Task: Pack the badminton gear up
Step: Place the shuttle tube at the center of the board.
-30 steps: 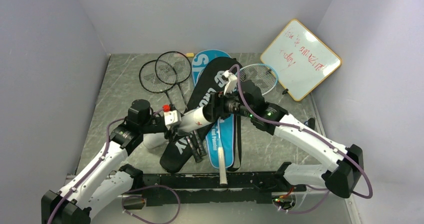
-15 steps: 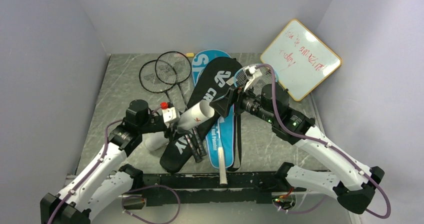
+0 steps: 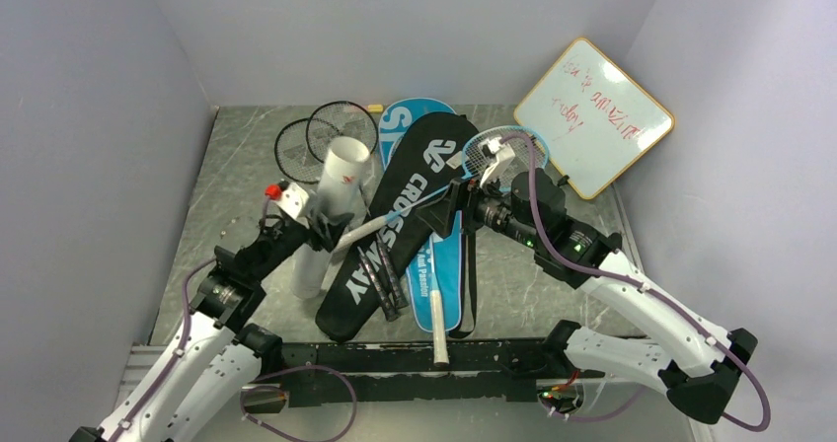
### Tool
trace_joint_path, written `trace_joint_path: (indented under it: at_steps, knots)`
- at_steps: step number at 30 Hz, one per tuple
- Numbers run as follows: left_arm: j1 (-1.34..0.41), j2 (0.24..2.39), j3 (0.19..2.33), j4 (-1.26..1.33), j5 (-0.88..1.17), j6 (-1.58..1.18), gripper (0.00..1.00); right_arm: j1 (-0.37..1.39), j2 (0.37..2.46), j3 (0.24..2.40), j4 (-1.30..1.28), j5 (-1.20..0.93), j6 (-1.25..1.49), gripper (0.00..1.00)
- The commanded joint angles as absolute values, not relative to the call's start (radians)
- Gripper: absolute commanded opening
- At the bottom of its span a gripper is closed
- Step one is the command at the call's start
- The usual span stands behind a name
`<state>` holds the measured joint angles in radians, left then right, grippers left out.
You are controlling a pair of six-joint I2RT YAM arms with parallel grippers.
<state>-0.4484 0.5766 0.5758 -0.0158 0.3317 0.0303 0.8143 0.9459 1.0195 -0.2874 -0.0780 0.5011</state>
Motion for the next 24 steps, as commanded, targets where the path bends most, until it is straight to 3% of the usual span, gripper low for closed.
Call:
trace_joint_path:
  at_steps: [1, 10, 18, 24]
  knots:
    - [-0.445, 0.546, 0.563, 0.080, -0.043, -0.096, 0.10, 0.819, 0.938, 1.013, -0.230, -0.081, 0.507, 0.86]
    - [-0.444, 0.542, 0.487, 0.252, -0.202, -0.151, 0.15, 0.819, 0.952, 1.009, -0.213, -0.103, 0.504, 0.85]
    - [-0.445, 0.452, 0.216, 0.648, -0.135, -0.129, 0.22, 0.819, 0.966, 1.032, -0.222, -0.129, 0.488, 0.85]
    - [-0.444, 0.406, 0.170, 0.620, -0.129, -0.150, 0.31, 0.819, 0.962, 1.033, -0.230, -0.137, 0.477, 0.85]
